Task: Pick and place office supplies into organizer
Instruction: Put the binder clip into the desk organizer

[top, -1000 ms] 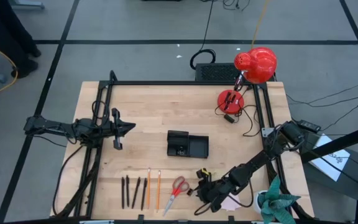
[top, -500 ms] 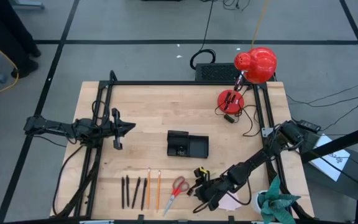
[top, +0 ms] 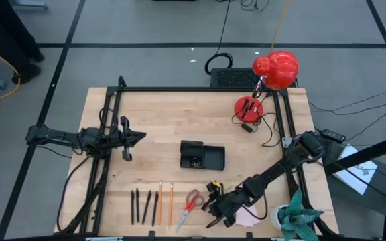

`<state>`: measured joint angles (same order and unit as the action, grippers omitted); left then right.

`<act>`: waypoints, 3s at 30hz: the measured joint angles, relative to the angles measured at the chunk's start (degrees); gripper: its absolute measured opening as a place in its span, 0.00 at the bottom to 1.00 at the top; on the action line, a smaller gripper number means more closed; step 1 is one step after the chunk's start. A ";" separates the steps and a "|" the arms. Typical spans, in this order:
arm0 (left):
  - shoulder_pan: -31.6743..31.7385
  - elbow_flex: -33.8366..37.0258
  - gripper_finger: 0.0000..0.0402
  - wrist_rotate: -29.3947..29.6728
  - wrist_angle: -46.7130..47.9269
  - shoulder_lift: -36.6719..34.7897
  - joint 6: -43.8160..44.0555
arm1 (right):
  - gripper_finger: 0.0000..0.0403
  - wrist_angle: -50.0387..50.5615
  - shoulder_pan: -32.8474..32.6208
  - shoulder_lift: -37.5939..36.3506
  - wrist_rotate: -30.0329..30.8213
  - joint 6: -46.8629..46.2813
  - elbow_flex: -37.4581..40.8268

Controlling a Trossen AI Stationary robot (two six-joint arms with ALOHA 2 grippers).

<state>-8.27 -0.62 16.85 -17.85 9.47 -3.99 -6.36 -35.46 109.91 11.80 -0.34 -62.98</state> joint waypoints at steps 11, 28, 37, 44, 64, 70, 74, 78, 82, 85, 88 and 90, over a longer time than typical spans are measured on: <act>0.00 0.00 0.06 0.03 0.00 0.00 0.00 | 0.30 -0.19 1.06 -0.01 -1.44 0.00 0.00; 0.00 0.00 0.06 0.05 0.02 0.00 -0.02 | 0.27 -1.49 2.10 2.34 -4.48 1.16 0.00; -0.02 0.00 0.06 0.05 0.09 0.00 -0.04 | 0.24 -2.28 2.29 3.14 -4.62 0.62 -0.02; -0.02 0.00 0.06 0.05 0.07 0.00 -0.04 | 0.12 -2.48 2.31 3.02 -4.62 0.74 -0.02; 0.00 0.00 0.06 0.03 0.07 0.00 -0.02 | 0.00 7.88 2.69 -10.91 9.54 3.14 0.00; -0.01 0.00 0.06 0.02 0.07 0.00 -0.02 | 0.00 6.67 7.09 -11.88 16.71 4.81 0.00; 0.00 0.00 0.06 0.01 0.09 0.00 -0.02 | 0.00 2.63 10.82 -7.95 16.65 6.09 -0.02; 0.00 0.00 0.06 0.01 0.13 0.00 -0.20 | 0.00 0.01 13.53 -4.73 18.96 7.05 0.02; -0.01 0.00 0.06 0.01 0.11 0.00 -0.24 | 0.00 -1.40 15.29 -4.21 21.65 6.41 0.02; 0.00 0.00 0.06 0.01 0.13 0.00 -0.24 | 0.00 -1.72 16.54 -4.21 21.13 4.67 0.02; 0.00 0.01 0.06 0.01 0.13 0.00 -0.24 | 0.00 -1.00 17.19 -4.22 21.15 4.04 0.02; 0.00 0.00 0.06 0.01 0.13 0.00 -0.24 | 0.00 -0.82 17.15 -4.20 20.97 4.04 0.02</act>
<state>-8.27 -0.62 16.86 -17.72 9.47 -4.23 -7.18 -18.31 105.71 32.78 3.70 -62.96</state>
